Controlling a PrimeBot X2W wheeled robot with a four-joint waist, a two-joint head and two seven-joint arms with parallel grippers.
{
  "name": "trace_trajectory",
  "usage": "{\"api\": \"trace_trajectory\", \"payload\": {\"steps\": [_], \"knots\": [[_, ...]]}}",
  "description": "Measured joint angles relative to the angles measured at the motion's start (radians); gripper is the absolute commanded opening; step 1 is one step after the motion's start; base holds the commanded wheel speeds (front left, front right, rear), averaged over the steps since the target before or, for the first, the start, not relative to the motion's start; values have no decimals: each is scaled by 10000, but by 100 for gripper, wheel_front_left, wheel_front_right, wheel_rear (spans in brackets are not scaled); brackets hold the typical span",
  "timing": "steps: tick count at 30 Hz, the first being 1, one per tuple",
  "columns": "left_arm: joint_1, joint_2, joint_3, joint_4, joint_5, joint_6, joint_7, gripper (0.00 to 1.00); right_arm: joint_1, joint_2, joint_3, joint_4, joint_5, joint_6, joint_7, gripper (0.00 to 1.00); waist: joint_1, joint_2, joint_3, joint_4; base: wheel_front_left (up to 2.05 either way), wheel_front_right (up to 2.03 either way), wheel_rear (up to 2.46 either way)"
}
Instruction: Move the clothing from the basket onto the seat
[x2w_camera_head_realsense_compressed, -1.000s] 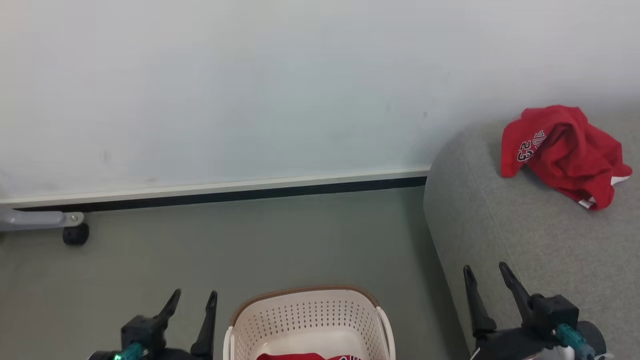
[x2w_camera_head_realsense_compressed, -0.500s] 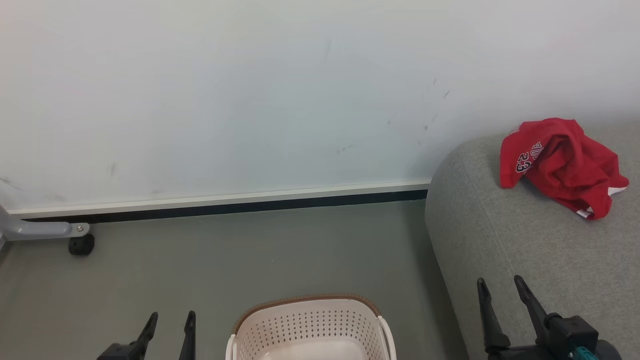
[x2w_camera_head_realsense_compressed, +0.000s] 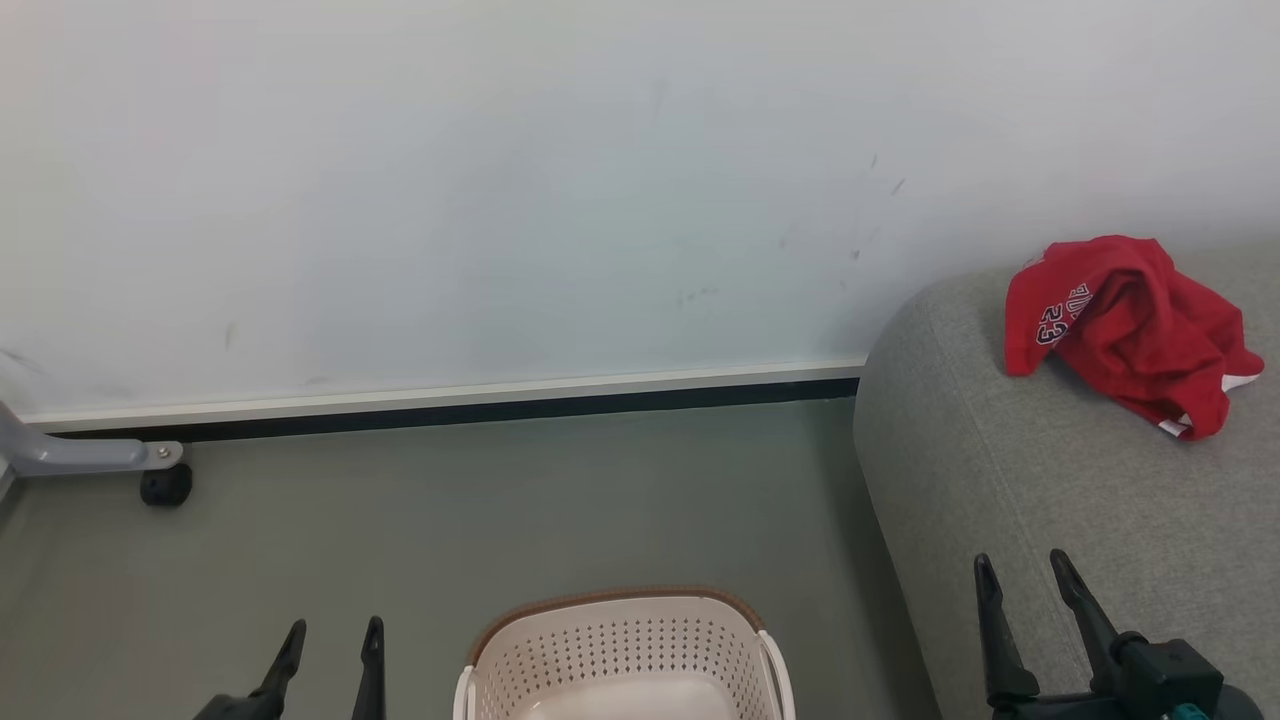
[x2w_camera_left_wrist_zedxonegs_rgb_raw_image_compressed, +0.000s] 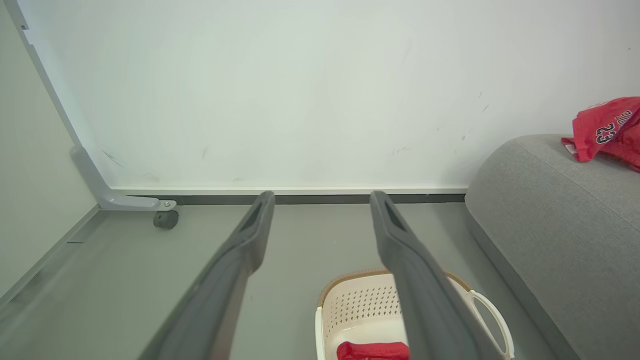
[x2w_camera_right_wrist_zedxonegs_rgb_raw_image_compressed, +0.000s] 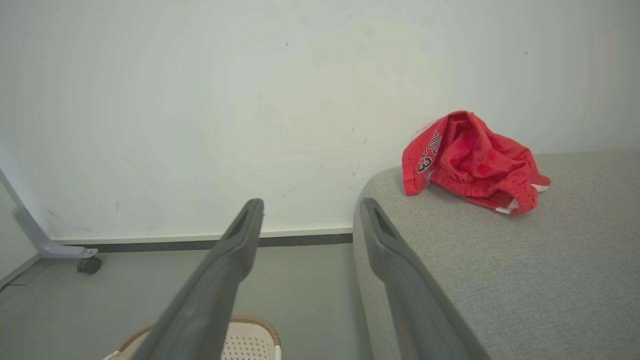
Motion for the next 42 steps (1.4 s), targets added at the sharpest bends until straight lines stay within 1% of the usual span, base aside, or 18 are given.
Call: {"api": "trace_trajectory", "payload": {"steps": [15, 25, 31, 35, 42], "knots": [[216, -159, 247, -407, 487, 0, 0, 100, 49, -2, -142, -311, -15, -12, 0, 100, 1, 0, 177, 5, 0, 0, 0], [291, -276, 221, -696, 759, 0, 0, 100, 60, -19, -449, -675, -25, -86, 0, 100, 1, 0, 686, -60, 0, 0, 0], [-157, -336, -213, -686, 1127, 0, 54, 100, -40, -92, -581, -999, -81, -86, 0, 100, 2, 0, 1294, -149, 0, 0, 0], [-628, -493, -639, -435, 1298, -31, 297, 100, -377, -176, -650, -1174, -115, -88, 0, 100, 2, 1, 1765, -241, 0, 0, 0], [-1625, -840, -1580, 608, 1801, -410, 909, 100, -973, -270, -688, -1476, -263, -88, 0, 100, 2, 1, 2626, -481, 0, 0, 0]]}}
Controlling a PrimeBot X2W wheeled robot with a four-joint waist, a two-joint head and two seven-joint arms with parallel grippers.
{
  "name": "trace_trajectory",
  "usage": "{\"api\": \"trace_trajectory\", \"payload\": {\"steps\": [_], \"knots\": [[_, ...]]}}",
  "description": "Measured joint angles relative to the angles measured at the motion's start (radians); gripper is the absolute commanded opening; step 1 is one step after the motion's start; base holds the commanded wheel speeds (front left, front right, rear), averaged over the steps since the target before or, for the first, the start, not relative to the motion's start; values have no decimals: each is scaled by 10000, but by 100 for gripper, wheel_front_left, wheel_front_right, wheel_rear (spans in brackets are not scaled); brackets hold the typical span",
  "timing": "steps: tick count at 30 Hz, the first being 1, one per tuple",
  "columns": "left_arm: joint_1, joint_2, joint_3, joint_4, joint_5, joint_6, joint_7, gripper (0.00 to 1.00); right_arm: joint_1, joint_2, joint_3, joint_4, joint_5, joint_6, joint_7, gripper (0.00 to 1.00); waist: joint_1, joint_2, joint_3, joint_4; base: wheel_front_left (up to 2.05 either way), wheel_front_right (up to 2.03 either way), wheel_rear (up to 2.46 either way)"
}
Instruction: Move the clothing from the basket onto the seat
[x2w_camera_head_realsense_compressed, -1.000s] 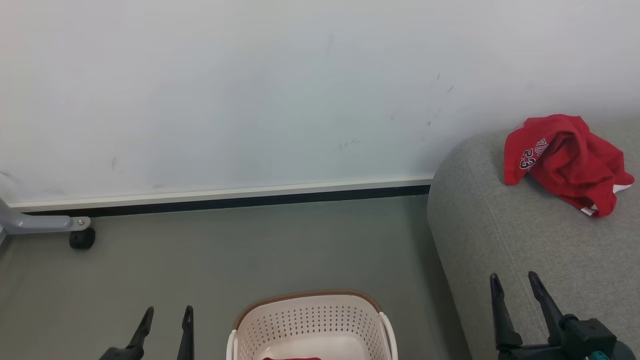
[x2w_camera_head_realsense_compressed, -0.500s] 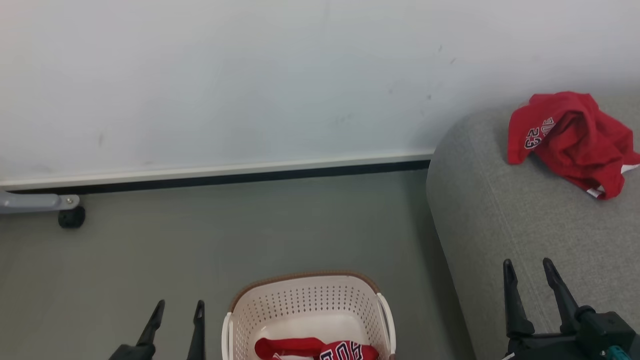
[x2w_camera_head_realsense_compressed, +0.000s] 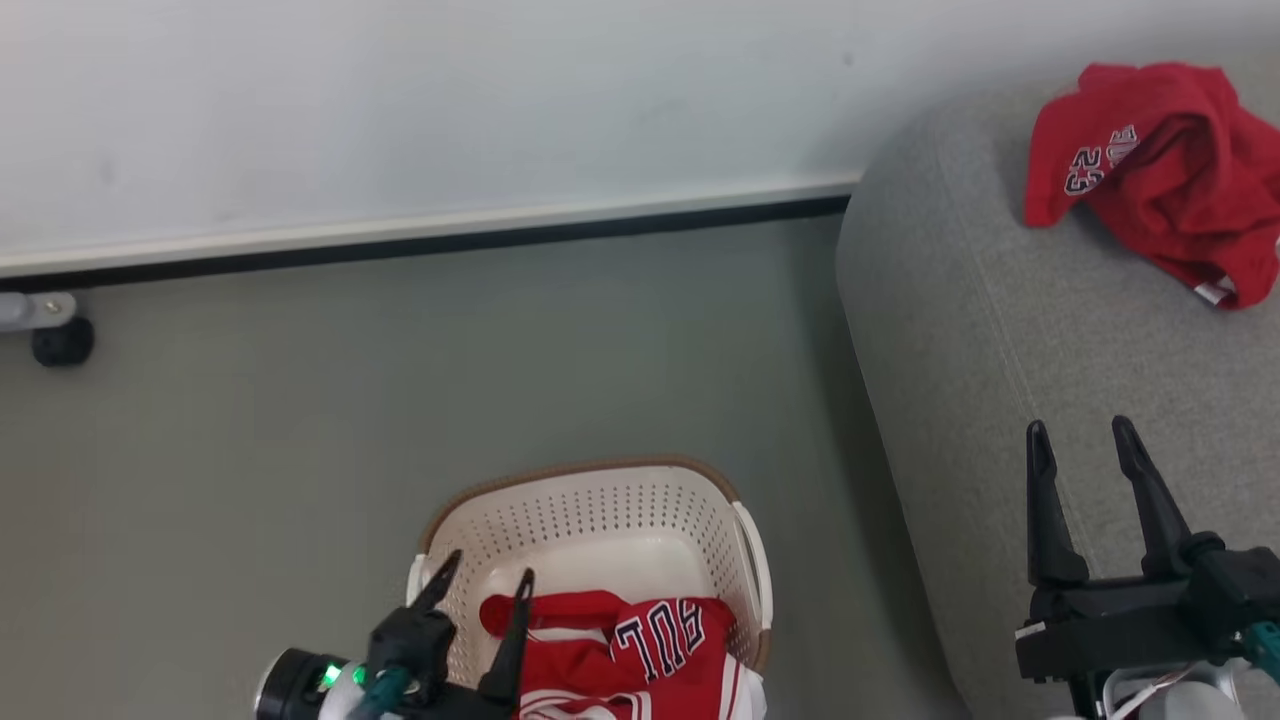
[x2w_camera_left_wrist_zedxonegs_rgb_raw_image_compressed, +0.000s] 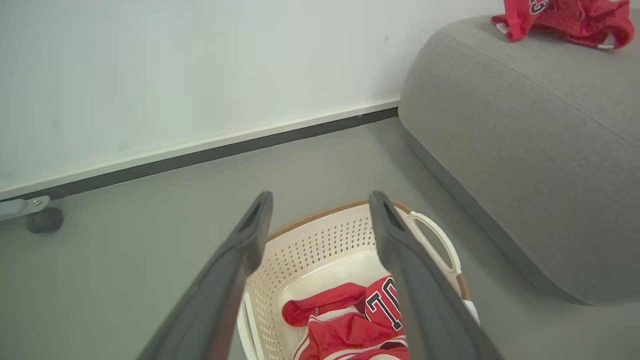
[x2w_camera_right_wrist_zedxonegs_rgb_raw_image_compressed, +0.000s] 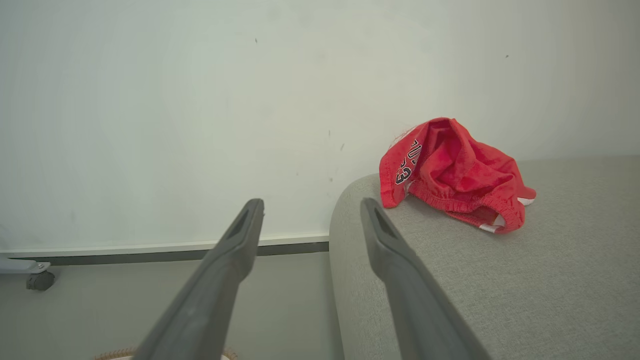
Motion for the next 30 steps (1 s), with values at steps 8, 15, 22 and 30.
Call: {"api": "trace_trajectory", "payload": {"steps": [8, 15, 22, 30], "knots": [[-977, -284, -525, 1331, 253, -307, 621, 100, -619, -33, 50, -234, -182, 0, 88, 100, 0, 0, 1003, -392, 0, 0, 0], [-1640, -387, -631, 2151, 508, -399, 980, 100, -1238, -100, 117, -493, -274, 6, 102, 100, 0, 0, 1768, -731, 0, 0, 0], [-2419, -353, -709, 2886, 681, -495, 1235, 100, -2083, -127, 161, -738, -345, 94, 188, 100, 0, 1, 2685, -1113, 0, 0, 0], [-3387, -431, -1064, 3521, 1097, -681, 1463, 100, -3038, -105, 222, -1058, -349, 232, 188, 100, 0, 1, 3763, -1443, 0, 0, 0]]}}
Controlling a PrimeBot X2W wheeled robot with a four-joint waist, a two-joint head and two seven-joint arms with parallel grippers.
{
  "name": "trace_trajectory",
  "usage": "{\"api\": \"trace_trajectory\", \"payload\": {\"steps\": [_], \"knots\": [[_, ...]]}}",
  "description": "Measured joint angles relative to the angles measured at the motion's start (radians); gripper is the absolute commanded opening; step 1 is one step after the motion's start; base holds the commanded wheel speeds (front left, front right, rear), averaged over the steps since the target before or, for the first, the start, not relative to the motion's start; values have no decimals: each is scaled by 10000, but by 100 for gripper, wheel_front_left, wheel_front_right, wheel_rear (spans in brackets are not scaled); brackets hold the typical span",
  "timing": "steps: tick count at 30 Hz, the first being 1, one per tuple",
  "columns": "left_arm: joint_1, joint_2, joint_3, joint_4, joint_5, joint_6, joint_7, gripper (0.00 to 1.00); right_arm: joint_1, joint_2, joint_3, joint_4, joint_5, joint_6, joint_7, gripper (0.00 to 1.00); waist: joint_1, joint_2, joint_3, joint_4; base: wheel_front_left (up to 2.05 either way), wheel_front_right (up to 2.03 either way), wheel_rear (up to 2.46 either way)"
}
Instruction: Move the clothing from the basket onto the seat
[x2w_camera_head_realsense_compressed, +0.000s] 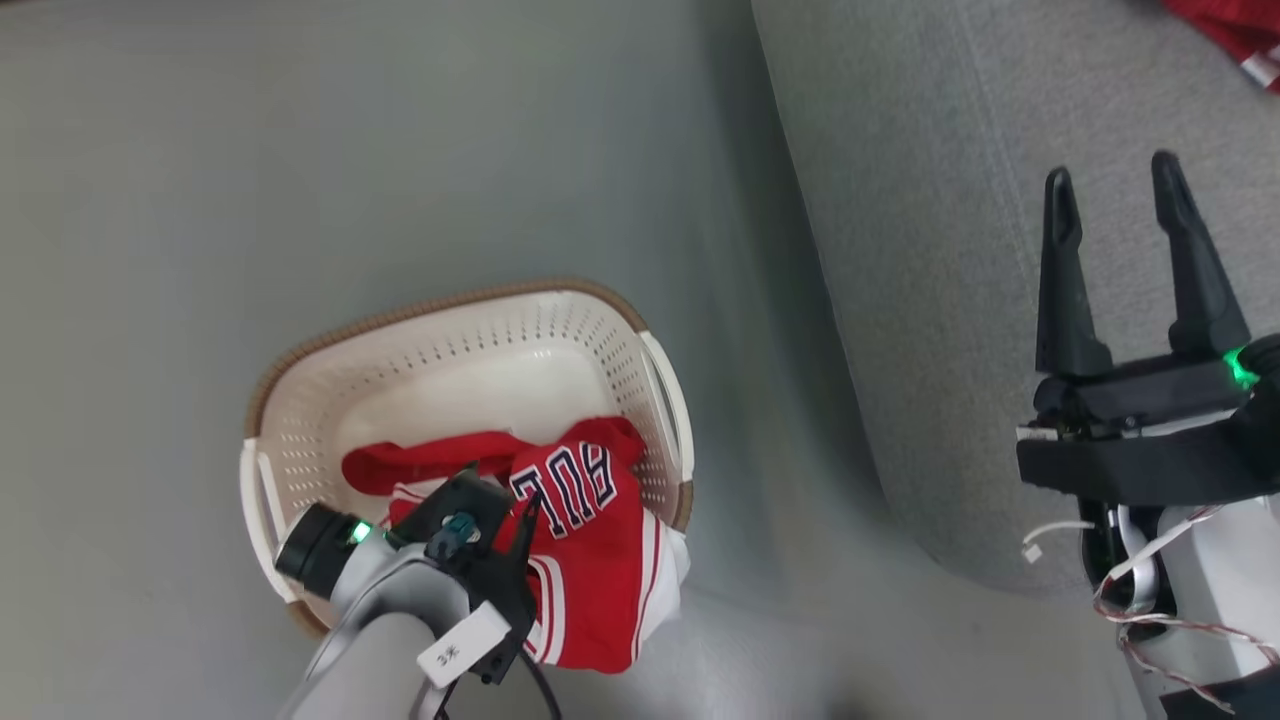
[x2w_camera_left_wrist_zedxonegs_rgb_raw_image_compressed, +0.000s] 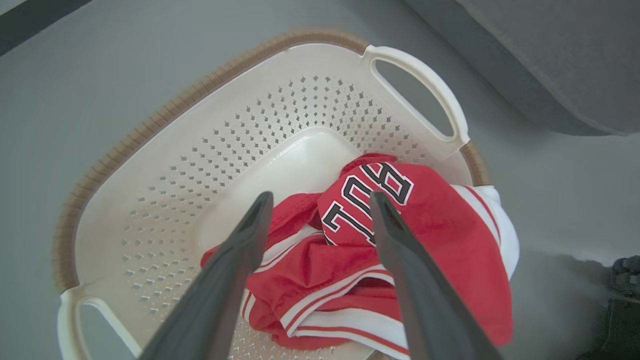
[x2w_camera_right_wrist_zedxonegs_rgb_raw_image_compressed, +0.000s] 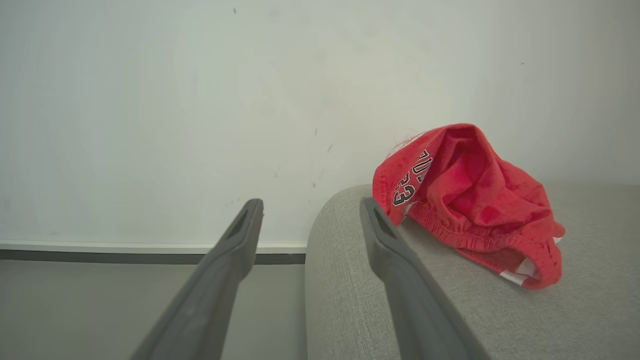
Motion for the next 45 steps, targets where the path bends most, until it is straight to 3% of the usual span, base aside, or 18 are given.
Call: {"api": "trace_trajectory", "payload": {"steps": [26, 41, 43, 44, 45], "knots": [[-2897, 297, -286, 1753, 654, -589, 1266, 100, -1904, 38, -125, -685, -82, 81, -13, 100, -1, -1, 3474, -371, 0, 0, 0], [-3693, 253, -320, 2755, 826, -468, 1427, 98, -2499, 238, -59, -374, -196, 119, -148, 100, -2, -1, 4704, -503, 0, 0, 0], [-3768, 251, -328, 2863, 834, -416, 1436, 37, -2530, 249, -56, -337, -236, 121, -192, 100, -3, -3, 4741, -525, 0, 0, 0], [-3794, 247, -332, 2924, 857, -416, 1442, 24, -2541, 255, -54, -316, -247, 121, -192, 100, -2, -3, 4755, -535, 0, 0, 0], [-3816, 245, -336, 2982, 882, -414, 1444, 0, -2550, 265, -52, -293, -247, 121, -194, 100, -3, -3, 4765, -544, 0, 0, 0]]}}
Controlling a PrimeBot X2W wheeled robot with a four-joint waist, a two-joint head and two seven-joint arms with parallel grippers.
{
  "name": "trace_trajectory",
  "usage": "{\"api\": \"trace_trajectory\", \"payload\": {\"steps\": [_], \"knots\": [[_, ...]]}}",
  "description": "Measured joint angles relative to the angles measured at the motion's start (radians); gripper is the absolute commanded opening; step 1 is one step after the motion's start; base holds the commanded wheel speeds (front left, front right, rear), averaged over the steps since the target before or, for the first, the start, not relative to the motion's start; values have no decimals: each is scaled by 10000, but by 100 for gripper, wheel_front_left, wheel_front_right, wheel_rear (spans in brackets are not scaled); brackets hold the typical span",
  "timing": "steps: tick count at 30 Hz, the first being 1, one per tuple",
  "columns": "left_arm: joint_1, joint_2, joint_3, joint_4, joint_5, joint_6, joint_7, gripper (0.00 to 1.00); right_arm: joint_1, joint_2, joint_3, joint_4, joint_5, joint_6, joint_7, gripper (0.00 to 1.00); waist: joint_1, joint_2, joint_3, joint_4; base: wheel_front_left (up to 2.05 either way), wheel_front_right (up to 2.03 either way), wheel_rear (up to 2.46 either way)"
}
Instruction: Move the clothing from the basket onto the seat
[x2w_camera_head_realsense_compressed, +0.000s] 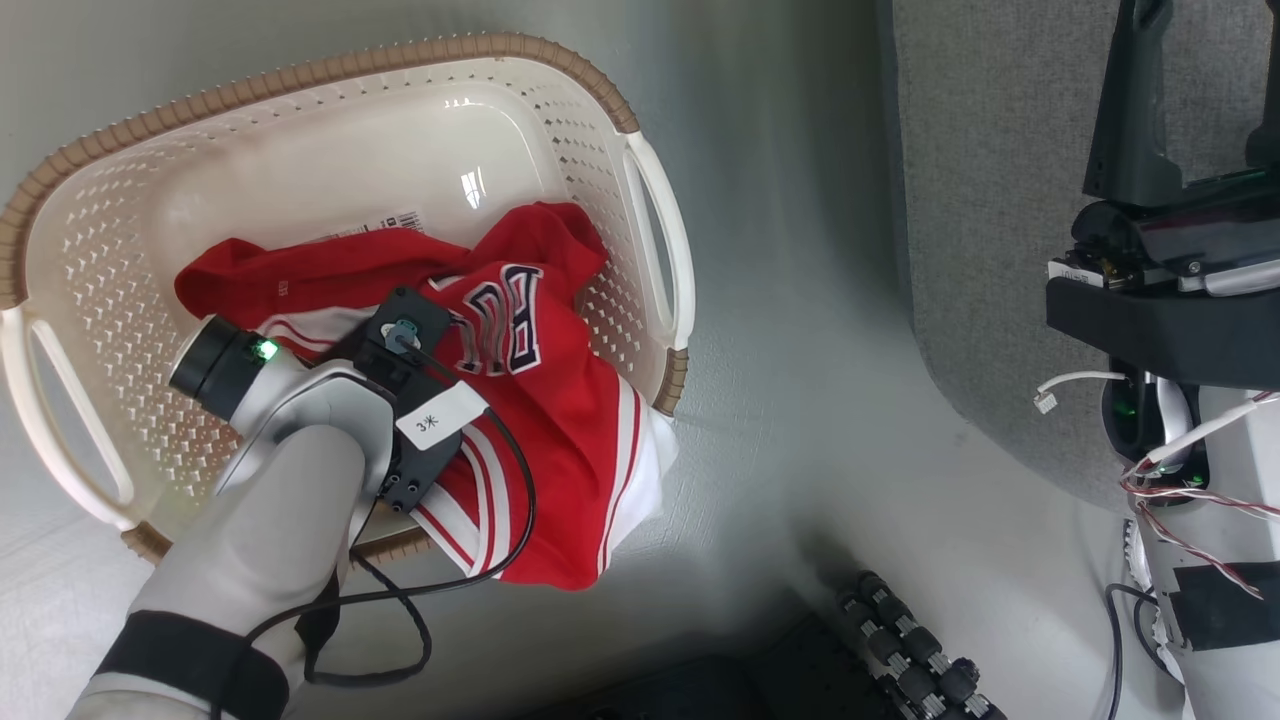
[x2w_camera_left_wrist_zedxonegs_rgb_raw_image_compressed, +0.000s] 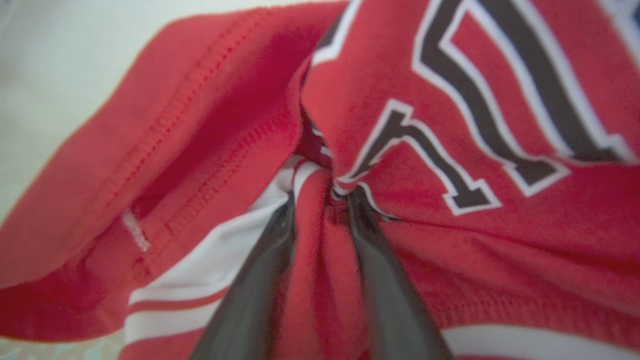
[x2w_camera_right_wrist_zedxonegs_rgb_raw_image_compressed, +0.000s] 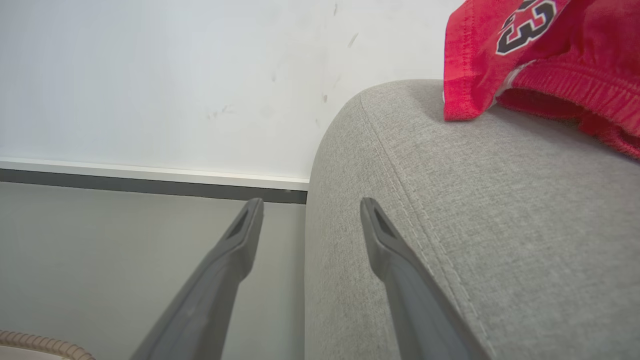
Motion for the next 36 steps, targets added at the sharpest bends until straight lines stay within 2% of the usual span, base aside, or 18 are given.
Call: {"api": "trace_trajectory", "payload": {"steps": [9, 19, 36], "knots": [[-64, -284, -23, 205, 0, 88, -439, 0, -164, 140, 54, 629, -40, 13, -13, 100, 1, 0, -279, 22, 0, 0, 0], [-109, -771, 393, -69, -606, 69, -1795, 0, -175, 297, 268, 1603, -132, 286, -8, 100, 1, 0, -1120, 294, 0, 0, 0], [-111, -1060, 629, -694, -1310, -443, -3329, 0, -13, 299, 272, 2869, -184, 617, -6, 100, 0, 0, -3067, 1049, 0, 0, 0]]}}
